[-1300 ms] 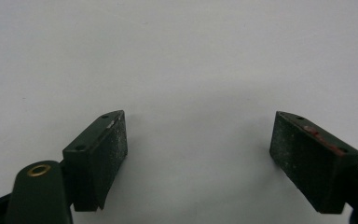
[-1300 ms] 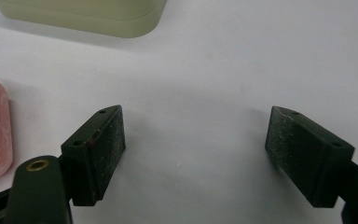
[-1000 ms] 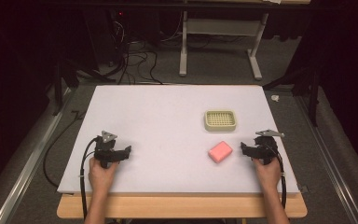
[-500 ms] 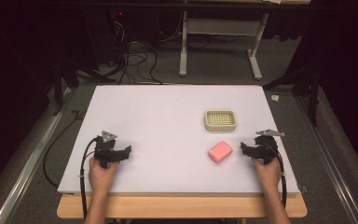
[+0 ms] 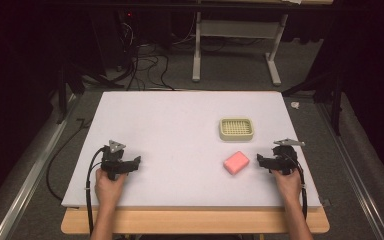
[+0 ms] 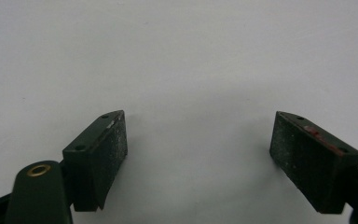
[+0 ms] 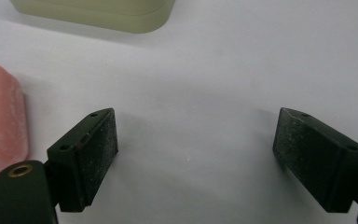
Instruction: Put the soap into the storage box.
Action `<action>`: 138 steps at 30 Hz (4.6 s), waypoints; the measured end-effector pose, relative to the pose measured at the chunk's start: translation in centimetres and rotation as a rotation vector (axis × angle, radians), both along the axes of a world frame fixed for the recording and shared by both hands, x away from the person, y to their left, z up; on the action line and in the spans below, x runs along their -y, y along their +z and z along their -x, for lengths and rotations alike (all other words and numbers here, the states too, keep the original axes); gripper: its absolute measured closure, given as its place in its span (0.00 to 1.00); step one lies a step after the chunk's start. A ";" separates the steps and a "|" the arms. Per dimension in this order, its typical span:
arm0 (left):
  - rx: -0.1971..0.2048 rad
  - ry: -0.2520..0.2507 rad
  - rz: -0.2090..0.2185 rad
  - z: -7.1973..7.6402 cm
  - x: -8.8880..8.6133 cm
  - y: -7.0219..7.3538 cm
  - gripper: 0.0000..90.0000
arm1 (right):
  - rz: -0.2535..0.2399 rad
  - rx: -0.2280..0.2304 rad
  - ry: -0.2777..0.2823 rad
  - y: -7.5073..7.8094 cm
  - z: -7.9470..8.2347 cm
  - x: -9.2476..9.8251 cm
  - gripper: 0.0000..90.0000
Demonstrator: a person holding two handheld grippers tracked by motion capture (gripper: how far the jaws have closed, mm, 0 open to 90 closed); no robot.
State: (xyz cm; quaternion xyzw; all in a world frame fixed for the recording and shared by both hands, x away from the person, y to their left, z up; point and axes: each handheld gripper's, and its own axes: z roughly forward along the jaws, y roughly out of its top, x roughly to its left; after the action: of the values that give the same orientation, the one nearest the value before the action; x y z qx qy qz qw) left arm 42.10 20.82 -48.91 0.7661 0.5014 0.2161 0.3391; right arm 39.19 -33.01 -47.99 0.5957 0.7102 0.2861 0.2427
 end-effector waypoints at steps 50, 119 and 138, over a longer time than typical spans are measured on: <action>0.001 0.000 -0.001 0.0 0.0 0.0 0.22 | -0.061 0.136 0.181 2.3 5.9 -4.0 0.15; 0.001 0.001 0.000 0.0 0.0 0.0 0.22 | 0.026 0.022 0.340 -0.3 1.3 -9.6 0.15; 0.001 0.000 0.001 0.0 0.0 0.0 0.22 | -0.012 0.010 0.333 -0.2 1.2 -9.4 0.15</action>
State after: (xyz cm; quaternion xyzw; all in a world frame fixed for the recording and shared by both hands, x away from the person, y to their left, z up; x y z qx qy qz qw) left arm 42.11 20.83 -48.92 0.7658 0.5014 0.2162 0.3397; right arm 37.98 -23.59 -48.17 0.4696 0.7963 0.3295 0.1920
